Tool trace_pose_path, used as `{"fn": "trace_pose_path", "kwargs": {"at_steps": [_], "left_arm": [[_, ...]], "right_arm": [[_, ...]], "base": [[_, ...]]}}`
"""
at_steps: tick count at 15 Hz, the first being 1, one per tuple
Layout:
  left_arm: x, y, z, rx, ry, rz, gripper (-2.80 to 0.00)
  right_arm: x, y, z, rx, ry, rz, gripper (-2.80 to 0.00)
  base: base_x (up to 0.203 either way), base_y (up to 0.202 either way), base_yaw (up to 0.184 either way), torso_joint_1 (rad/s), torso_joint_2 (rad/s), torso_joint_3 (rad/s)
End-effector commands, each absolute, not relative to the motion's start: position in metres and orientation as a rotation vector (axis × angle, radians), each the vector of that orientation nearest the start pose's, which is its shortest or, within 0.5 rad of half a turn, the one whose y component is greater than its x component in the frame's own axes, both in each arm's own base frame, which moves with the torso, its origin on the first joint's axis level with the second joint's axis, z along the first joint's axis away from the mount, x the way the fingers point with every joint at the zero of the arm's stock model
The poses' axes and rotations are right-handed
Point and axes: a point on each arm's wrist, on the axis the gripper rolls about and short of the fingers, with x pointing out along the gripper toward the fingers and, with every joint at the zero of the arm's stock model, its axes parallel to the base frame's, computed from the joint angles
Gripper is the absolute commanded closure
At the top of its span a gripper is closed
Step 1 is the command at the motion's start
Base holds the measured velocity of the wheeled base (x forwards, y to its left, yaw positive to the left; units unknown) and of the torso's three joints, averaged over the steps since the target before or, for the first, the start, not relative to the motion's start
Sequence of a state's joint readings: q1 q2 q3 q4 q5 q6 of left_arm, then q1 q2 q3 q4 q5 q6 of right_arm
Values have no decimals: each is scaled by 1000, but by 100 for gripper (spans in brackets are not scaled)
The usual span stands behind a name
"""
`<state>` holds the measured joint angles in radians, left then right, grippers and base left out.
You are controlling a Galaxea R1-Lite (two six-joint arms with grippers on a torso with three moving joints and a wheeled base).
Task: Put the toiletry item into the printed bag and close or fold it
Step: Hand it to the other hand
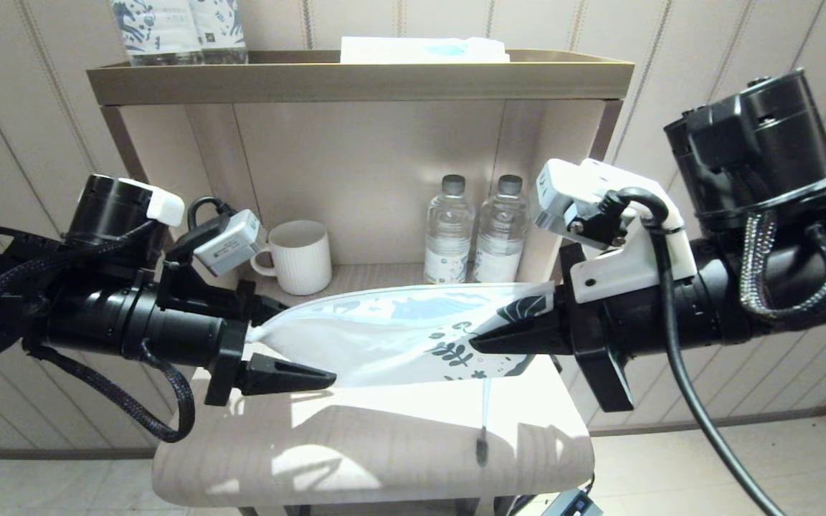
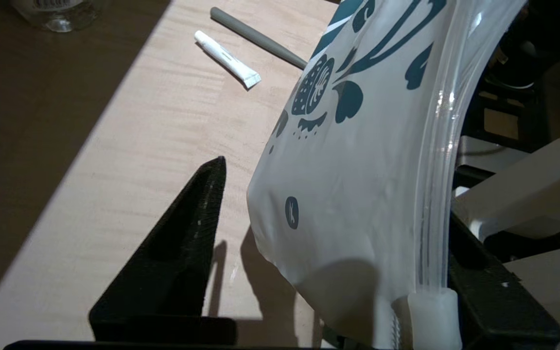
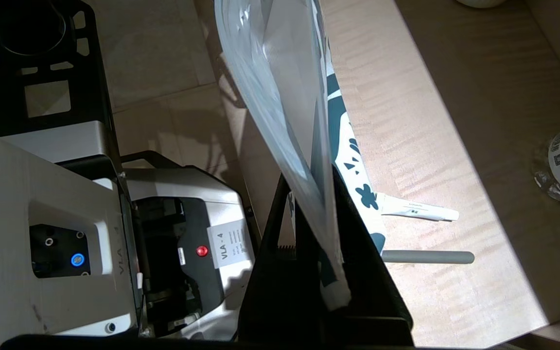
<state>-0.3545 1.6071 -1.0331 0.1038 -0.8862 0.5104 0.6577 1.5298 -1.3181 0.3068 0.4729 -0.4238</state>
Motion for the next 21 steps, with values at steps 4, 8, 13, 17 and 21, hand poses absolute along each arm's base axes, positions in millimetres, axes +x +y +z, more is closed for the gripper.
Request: {"fn": "trace_pose_path", "kwargs": {"at_steps": [4,8,13,17,21], "left_arm": [[248,-111,207,248,352,-1336,0],[248,-111,208,249,349,-1336,0],[250,-111,207,247,350,-1337,0],[251,-113,207,249,351,-1342,0],[251,-120,201,249,372,-1366,0]], "right_arm": [[202,170,285,-422,309,1212,0],[203,171,285,-421,309,1211,0],[207,176,279,-426,329,1220,0],[221,200,265,-435,374,1258,0],[238,221,264,-434,370,1270,0]], "base": [[0,0,0,0,0,0],[0,0,0,0,0,0],[0,0,0,0,0,0],[0,0,0,0,0,0],[0,0,0,0,0,0]]}}
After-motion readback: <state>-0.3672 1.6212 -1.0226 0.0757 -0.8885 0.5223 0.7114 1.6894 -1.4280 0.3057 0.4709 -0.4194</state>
